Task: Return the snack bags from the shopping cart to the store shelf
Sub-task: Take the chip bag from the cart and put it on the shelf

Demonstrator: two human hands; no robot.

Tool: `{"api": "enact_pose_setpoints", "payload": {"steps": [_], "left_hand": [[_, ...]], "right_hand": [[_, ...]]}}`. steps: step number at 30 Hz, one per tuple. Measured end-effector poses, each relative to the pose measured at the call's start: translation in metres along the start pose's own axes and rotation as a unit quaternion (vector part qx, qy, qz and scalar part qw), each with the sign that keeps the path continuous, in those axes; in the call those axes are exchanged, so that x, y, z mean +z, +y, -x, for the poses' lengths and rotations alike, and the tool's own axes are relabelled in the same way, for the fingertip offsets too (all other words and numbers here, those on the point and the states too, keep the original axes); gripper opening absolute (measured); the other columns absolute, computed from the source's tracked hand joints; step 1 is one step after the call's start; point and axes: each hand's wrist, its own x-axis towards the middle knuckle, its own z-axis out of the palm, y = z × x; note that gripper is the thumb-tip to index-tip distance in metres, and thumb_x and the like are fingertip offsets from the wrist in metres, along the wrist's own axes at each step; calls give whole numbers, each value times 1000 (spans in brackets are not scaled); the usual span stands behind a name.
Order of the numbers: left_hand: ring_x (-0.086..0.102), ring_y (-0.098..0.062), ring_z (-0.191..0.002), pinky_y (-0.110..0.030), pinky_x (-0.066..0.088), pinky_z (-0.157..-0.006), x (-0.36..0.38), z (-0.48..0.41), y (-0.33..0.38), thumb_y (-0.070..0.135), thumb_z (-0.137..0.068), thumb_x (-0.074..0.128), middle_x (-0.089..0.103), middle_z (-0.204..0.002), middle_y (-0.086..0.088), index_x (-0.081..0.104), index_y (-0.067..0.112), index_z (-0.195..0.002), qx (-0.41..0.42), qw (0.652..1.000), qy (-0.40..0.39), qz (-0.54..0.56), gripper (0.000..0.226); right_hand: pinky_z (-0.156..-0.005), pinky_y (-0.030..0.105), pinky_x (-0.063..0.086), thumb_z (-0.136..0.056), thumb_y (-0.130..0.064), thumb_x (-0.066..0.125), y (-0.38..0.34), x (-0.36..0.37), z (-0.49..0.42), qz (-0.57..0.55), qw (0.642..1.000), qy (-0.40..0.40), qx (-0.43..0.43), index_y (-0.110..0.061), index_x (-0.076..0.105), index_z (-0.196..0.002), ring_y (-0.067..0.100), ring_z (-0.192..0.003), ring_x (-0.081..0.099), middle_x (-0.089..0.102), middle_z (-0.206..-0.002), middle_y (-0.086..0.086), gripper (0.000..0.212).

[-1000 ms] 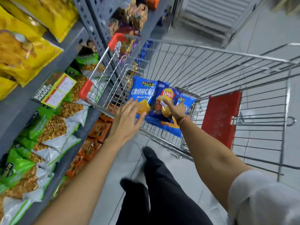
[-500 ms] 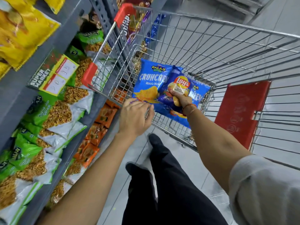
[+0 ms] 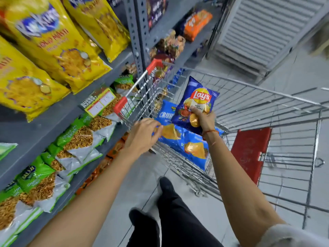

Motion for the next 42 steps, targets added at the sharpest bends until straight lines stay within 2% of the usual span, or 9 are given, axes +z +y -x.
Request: {"api": "enact_pose_setpoints", "payload": {"steps": [7, 11, 13, 16, 19, 29, 34, 38, 42], "left_hand": [[61, -35, -104, -29, 32, -95, -155, 24, 5, 12, -85, 56, 70, -103, -21, 69, -2, -92, -14, 963, 267, -34, 21], [59, -34, -108, -31, 33, -100, -260, 67, 19, 9, -87, 58, 67, -109, -21, 68, -2, -97, 6, 911, 396, -114, 18], [59, -32, -110, -30, 34, -101, -307, 96, 26, 14, -89, 54, 66, -112, -19, 67, 0, -100, 8, 884, 436, -167, 22], [58, -31, -111, -26, 32, -104, -366, 145, 30, 19, -90, 52, 66, -114, -17, 65, 3, -104, -14, 832, 500, -239, 25], [56, -30, -110, -24, 30, -105, -414, 202, 24, 19, -90, 54, 66, -114, -17, 64, 3, -105, -69, 778, 553, -292, 25], [55, -34, -114, -46, 45, -91, -456, 359, -3, 43, -86, 38, 64, -118, -20, 62, 2, -112, -371, 712, 502, -322, 54], [57, -29, -116, -41, 40, -99, -444, 379, -20, 48, -87, 35, 65, -119, -16, 62, 3, -115, -409, 718, 448, -342, 59], [54, -24, -120, -40, 33, -106, -436, 383, -25, 46, -89, 38, 63, -125, -11, 59, 7, -121, -407, 716, 446, -350, 54], [58, -24, -114, -40, 37, -105, -435, 382, -25, 44, -89, 41, 66, -121, -9, 61, 7, -118, -403, 712, 459, -348, 51]], "right_hand": [[-85, 37, 56, -72, 1, 76, -138, 81, 80, -46, 979, -88, -179, 0, 58, -117, 24, -95, 65, 68, -111, 15, 49], [-82, 35, 55, -65, -4, 78, -215, 138, 162, -103, 939, -173, -280, -11, 62, -103, 21, -87, 68, 71, -98, 6, 42], [-84, 37, 57, -64, -6, 80, -245, 165, 208, -122, 913, -220, -320, -7, 63, -109, 26, -96, 70, 72, -105, 11, 48], [-68, 23, 57, -64, -5, 83, -278, 203, 277, -134, 872, -299, -363, -3, 64, -109, 8, -81, 72, 77, -89, -4, 49], [-69, 29, 58, -57, -11, 87, -296, 236, 343, -145, 833, -387, -367, -1, 66, -110, 14, -81, 71, 77, -92, 1, 57], [-70, 31, 59, -60, -10, 87, -286, 358, 509, -155, 722, -593, -321, -7, 70, -103, 18, -85, 74, 78, -92, 3, 47], [-68, 25, 58, -55, -15, 91, -259, 411, 565, -99, 703, -616, -342, -12, 71, -95, 10, -80, 73, 77, -87, -3, 45], [-90, 44, 57, -60, -9, 88, -239, 445, 595, -64, 672, -647, -355, -2, 67, -109, 27, -100, 71, 74, -106, 14, 54], [-92, 48, 56, -58, -9, 90, -222, 474, 611, -31, 676, -645, -353, -3, 65, -112, 27, -101, 70, 73, -110, 15, 60]]}}
